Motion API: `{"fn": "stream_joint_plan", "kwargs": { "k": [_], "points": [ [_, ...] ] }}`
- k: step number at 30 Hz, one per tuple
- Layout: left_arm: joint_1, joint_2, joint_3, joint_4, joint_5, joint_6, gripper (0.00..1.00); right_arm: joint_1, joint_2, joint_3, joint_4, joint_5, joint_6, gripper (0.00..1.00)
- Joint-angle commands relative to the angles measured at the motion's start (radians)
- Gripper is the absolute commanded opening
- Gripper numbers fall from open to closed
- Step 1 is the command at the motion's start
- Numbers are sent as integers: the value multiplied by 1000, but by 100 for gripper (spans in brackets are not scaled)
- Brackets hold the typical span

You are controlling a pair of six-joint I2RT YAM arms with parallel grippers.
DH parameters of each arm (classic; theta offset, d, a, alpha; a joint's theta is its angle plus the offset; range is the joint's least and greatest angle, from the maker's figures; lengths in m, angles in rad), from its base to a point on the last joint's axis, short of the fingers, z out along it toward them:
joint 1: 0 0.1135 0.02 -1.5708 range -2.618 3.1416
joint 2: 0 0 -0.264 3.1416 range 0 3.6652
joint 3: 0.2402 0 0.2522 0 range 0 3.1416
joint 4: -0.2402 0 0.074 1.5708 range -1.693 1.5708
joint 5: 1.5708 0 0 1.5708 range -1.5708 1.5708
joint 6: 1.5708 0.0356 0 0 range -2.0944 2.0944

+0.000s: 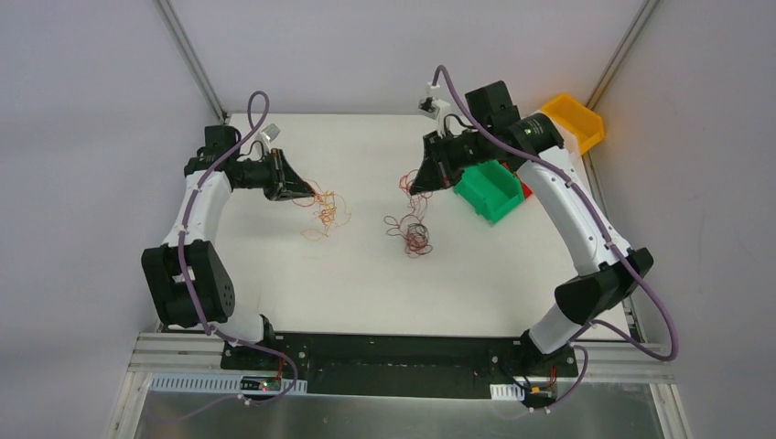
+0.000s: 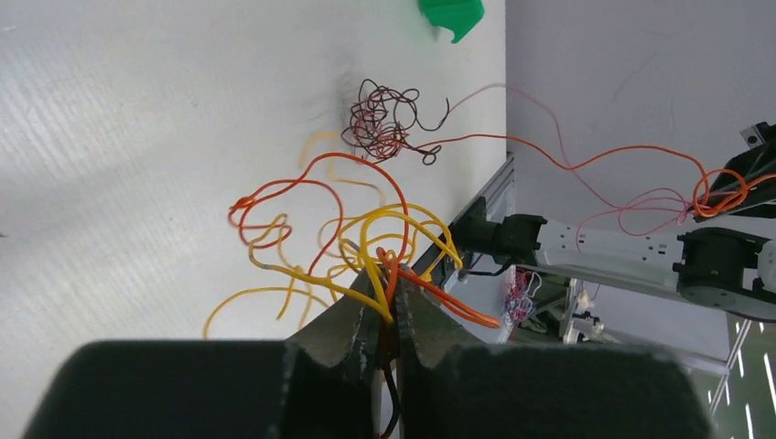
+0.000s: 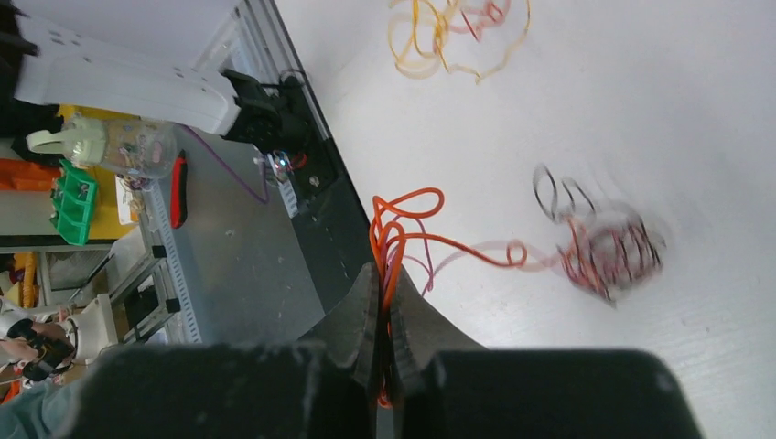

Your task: Untangle the cables

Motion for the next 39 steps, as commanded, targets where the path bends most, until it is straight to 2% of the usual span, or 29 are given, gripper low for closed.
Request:
{"fn": "stream_joint_plan", "kwargs": {
  "k": [1, 2, 4, 6, 8, 10, 14, 20, 24, 27, 29, 32, 35, 37, 39],
  "points": [
    [5, 61, -48, 5, -100, -18, 22, -68, -59, -235, 13, 18, -48, 6],
    [5, 71, -56, 6, -129, -15, 43, -88, -84, -326, 15, 44, -92, 18],
    [6, 81, -61, 5, -165, -7, 60, -105, -132, -488, -27, 123, -225, 43],
    [-2, 89, -58, 8, -173, -6, 67, -107, -182, -630, -55, 214, -318, 66],
    [-32, 95, -53, 15, -165, 1, 68, -121, -230, -731, -38, 262, -338, 75],
    [-92, 98, -59, 39, -160, 3, 68, -126, -254, -766, -5, 263, -309, 77],
    [-269, 140, -91, 153, -160, -39, 66, -128, -186, -715, 123, 229, -148, 74],
    [-471, 302, -89, 300, -197, -107, 63, -119, 52, -603, 329, 159, 130, 60],
    [-537, 403, -67, 375, -212, -146, 66, -71, 156, -583, 433, 176, 204, 59],
    [-552, 471, -51, 433, -220, -199, 65, -27, 214, -587, 477, 192, 230, 64],
    [-553, 508, -56, 466, -223, -235, 62, -8, 241, -605, 515, 214, 250, 68],
    [-552, 546, -66, 512, -209, -276, 53, -1, 283, -619, 571, 253, 298, 66],
    [-553, 559, -68, 558, -196, -317, 42, -3, 334, -599, 585, 300, 329, 59],
    [-552, 558, -68, 568, -198, -328, 32, -9, 351, -592, 588, 298, 344, 46],
    [-553, 552, -72, 572, -207, -327, 19, -14, 349, -594, 587, 290, 353, 28]
  ]
}}
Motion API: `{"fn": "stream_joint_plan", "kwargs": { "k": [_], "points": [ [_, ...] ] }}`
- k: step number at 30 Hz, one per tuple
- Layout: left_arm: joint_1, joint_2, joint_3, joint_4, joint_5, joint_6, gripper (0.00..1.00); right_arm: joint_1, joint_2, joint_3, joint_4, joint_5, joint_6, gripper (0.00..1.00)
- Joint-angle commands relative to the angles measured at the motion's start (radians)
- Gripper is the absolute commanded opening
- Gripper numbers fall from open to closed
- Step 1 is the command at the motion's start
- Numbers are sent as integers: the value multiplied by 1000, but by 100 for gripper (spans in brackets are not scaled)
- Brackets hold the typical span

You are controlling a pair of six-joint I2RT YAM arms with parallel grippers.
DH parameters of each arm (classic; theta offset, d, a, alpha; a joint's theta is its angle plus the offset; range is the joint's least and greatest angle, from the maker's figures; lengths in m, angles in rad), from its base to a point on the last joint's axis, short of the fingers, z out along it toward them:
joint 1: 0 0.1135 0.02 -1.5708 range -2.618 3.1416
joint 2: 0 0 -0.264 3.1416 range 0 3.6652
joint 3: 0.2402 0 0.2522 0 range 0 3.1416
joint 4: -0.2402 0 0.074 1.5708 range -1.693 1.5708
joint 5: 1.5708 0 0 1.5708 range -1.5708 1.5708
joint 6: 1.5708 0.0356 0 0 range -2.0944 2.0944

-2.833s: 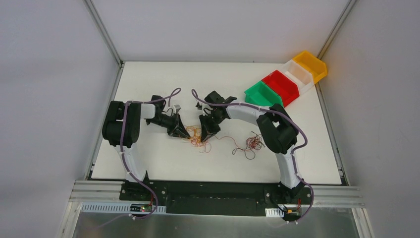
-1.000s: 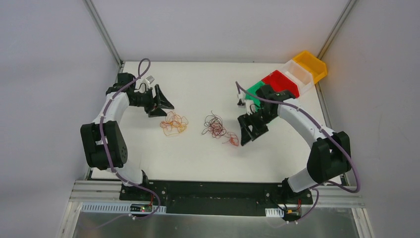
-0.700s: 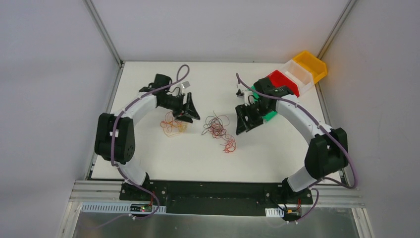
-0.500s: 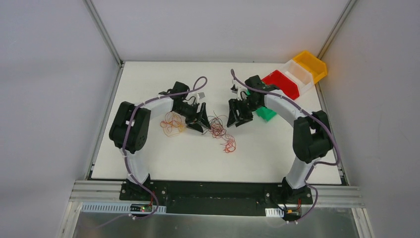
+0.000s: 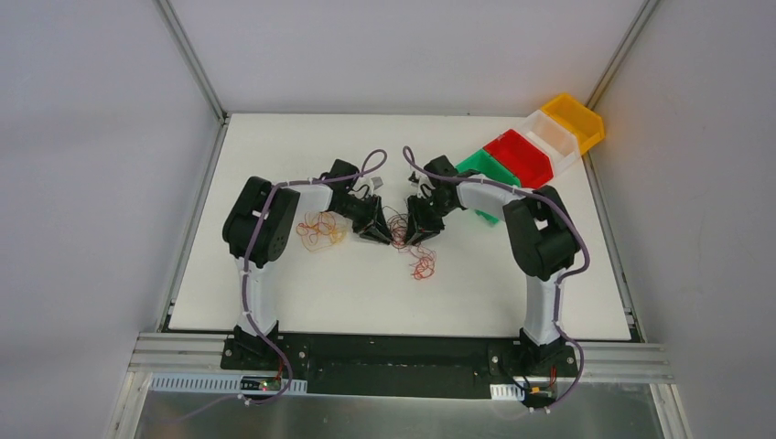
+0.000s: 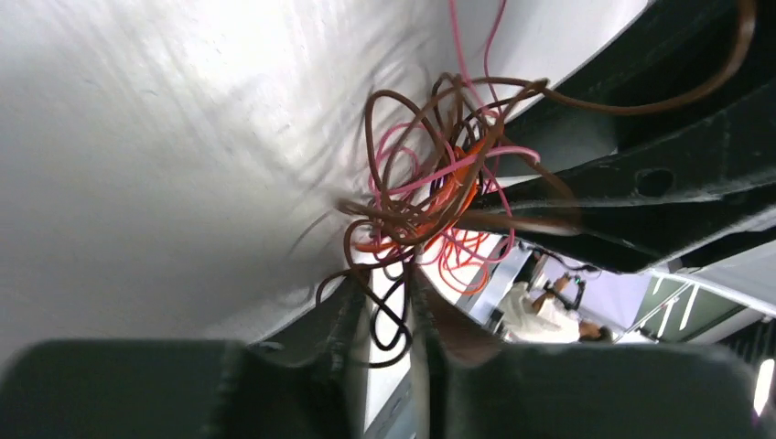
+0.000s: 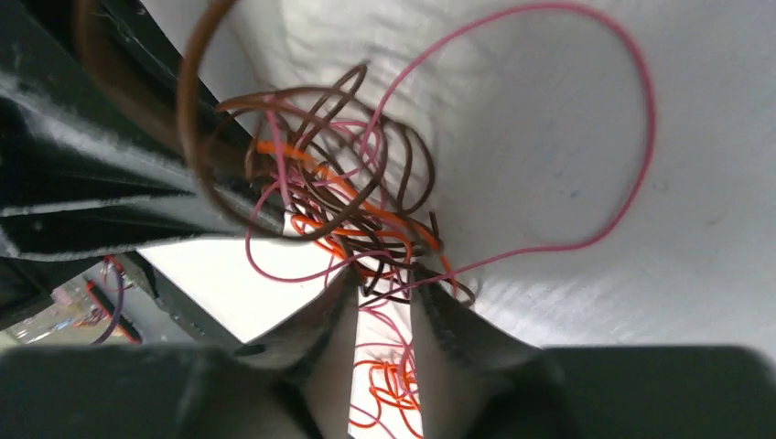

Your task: Untangle the cables

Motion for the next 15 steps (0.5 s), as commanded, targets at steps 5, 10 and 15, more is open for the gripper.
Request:
{"fn": "stream_joint_plan", "kwargs": {
  "k": [5, 10, 15],
  "points": [
    [28, -87, -34, 61, -51, -20, 0, -36, -79, -18, -56, -3, 14, 0],
    [189, -293, -81, -37, -106, 55, 0, -126, -283, -135, -212, -6, -117, 0],
    [407, -456, 12, -176, -135, 132, 0, -233, -463, -219, -413, 11, -279, 0]
  ]
}}
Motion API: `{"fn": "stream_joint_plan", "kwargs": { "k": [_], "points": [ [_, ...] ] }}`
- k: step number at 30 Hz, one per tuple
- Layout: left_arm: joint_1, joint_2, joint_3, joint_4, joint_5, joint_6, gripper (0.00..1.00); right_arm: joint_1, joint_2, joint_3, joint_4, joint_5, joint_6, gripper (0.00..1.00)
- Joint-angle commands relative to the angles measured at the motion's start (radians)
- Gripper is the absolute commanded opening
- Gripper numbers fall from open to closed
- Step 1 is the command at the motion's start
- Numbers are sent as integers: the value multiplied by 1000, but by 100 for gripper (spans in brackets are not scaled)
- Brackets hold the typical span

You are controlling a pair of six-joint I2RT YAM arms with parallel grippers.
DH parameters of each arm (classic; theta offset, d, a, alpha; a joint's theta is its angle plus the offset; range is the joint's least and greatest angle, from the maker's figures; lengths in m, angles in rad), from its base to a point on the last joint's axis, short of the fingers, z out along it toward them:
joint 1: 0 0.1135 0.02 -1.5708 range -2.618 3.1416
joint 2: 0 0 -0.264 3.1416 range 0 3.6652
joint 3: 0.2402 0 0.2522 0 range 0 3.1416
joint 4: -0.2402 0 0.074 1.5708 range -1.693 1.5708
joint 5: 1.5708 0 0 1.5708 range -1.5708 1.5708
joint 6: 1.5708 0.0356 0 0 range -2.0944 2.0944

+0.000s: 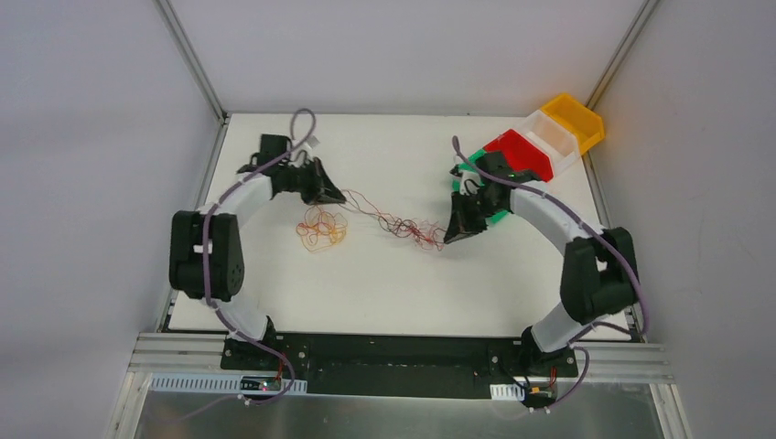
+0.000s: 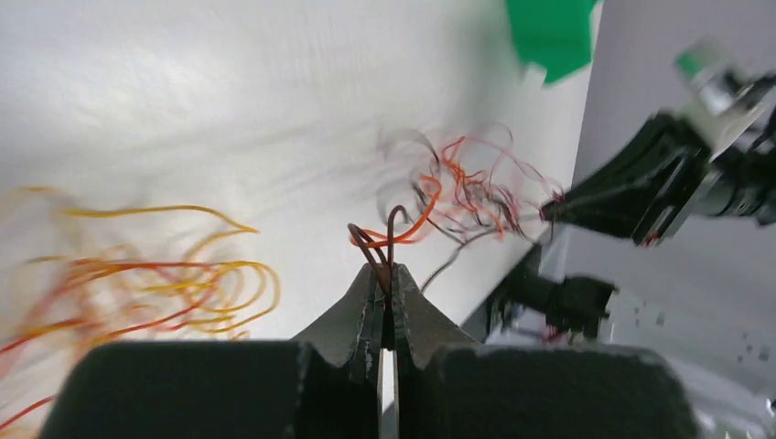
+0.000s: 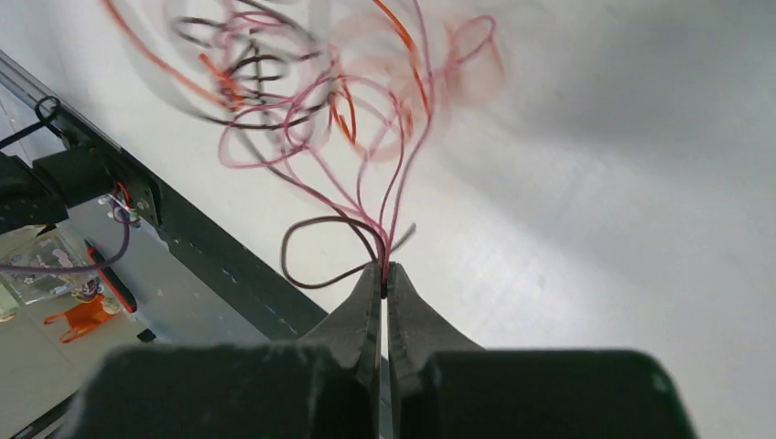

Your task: Untangle the cables

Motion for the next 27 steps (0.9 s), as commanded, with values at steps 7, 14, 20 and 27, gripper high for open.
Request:
{"fn": "stream_joint_plan", "kwargs": {
  "k": [7, 14, 20, 27],
  "points": [
    [363, -172, 347, -191, -36, 96, 0, -184, -310, -126, -396, 106, -322, 0],
    [437, -126, 542, -204, -53, 76, 0, -273, -380, -124, -496, 147, -440, 0],
    [486, -54, 731, -211, -67, 19, 0, -365, -410, -177, -526, 212, -551, 0],
    [501, 8, 888, -203, 5, -91, 0, -423, -367, -184, -538, 190, -583, 11]
  ]
}}
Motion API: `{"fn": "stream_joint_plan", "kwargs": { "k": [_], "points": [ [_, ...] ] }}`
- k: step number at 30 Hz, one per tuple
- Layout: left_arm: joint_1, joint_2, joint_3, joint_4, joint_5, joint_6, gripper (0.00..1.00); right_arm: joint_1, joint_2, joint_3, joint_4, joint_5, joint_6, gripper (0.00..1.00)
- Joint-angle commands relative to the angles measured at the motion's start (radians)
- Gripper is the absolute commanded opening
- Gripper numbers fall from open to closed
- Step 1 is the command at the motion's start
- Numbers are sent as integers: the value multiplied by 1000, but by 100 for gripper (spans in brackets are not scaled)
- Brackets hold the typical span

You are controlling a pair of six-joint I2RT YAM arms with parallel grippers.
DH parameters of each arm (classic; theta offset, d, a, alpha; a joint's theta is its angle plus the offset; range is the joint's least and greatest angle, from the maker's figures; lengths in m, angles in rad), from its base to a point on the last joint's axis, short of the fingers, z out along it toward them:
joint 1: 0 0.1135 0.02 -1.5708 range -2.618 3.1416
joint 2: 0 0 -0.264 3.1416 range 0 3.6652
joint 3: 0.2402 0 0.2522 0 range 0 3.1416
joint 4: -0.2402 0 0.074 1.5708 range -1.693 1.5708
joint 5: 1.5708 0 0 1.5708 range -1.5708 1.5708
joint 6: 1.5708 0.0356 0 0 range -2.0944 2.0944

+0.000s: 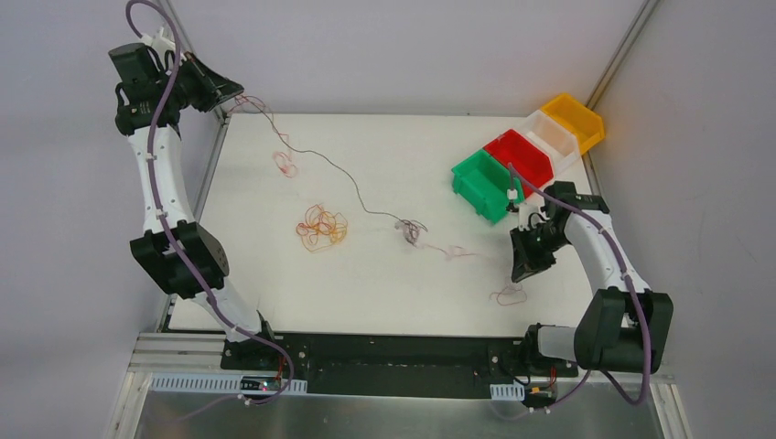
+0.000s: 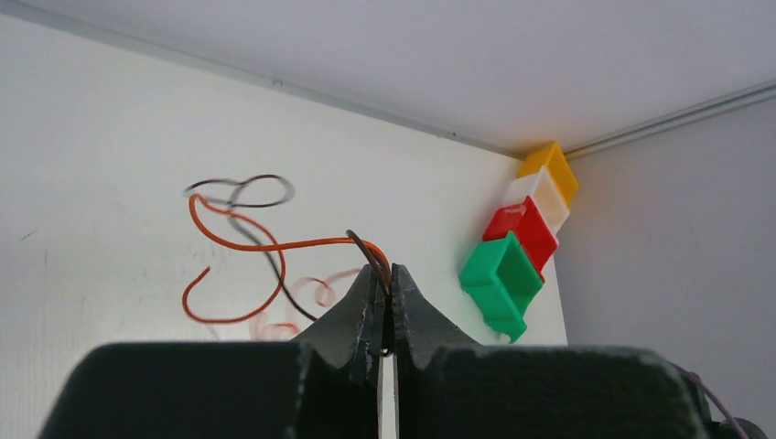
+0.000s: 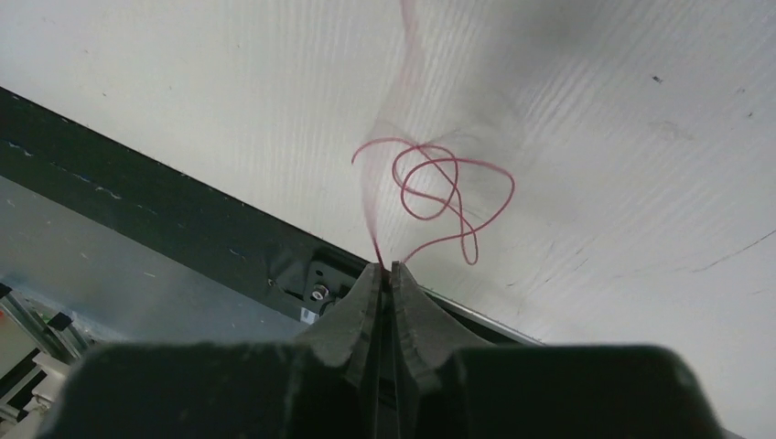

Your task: Untangle the cables

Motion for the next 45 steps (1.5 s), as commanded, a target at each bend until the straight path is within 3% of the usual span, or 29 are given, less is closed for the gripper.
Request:
{"fn": "stream_joint_plan", "kwargs": {
  "k": [1, 6, 11, 16, 17, 20, 22, 25, 29, 37, 39, 42, 45],
  "points": [
    [-13, 9, 81, 50, 69, -99, 0, -14, 19, 42, -65, -30, -44, 11],
    [-12, -15, 93, 65, 84, -95, 0, -12, 18, 132, -92, -101, -18, 0],
    [-18, -14, 122, 69, 114, -123, 0, -12, 19, 211, -121, -158, -4, 0],
    [-55, -57, 33, 72, 155, -114, 0, 14, 30, 294, -112, -223, 48, 1],
    [-66, -70, -4, 73, 156, -108, 0, 31, 36, 306, -96, -224, 70, 12],
    [-91, -98, -72, 75, 151, -88, 0, 124, 54, 333, 8, -193, 159, 59],
    [-102, -107, -101, 77, 147, -80, 0, 209, 85, 354, 118, -149, 224, 81],
    [-111, -114, -127, 80, 145, -79, 0, 330, 187, 411, 228, -79, 291, 92],
    [-112, -124, -167, 80, 141, -66, 0, 458, 392, 562, 278, -29, 348, 92],
    [-117, -98, -212, 80, 129, -60, 0, 630, 758, 755, 361, 13, 407, 80],
    [-120, -94, -218, 80, 124, -57, 0, 651, 817, 786, 379, 47, 406, 73],
    [-121, -94, -241, 80, 99, -46, 0, 649, 865, 813, 344, 75, 389, 44],
    [-118, -97, -268, 74, 67, -16, 0, 625, 806, 763, 296, 62, 342, 0]
  ]
}}
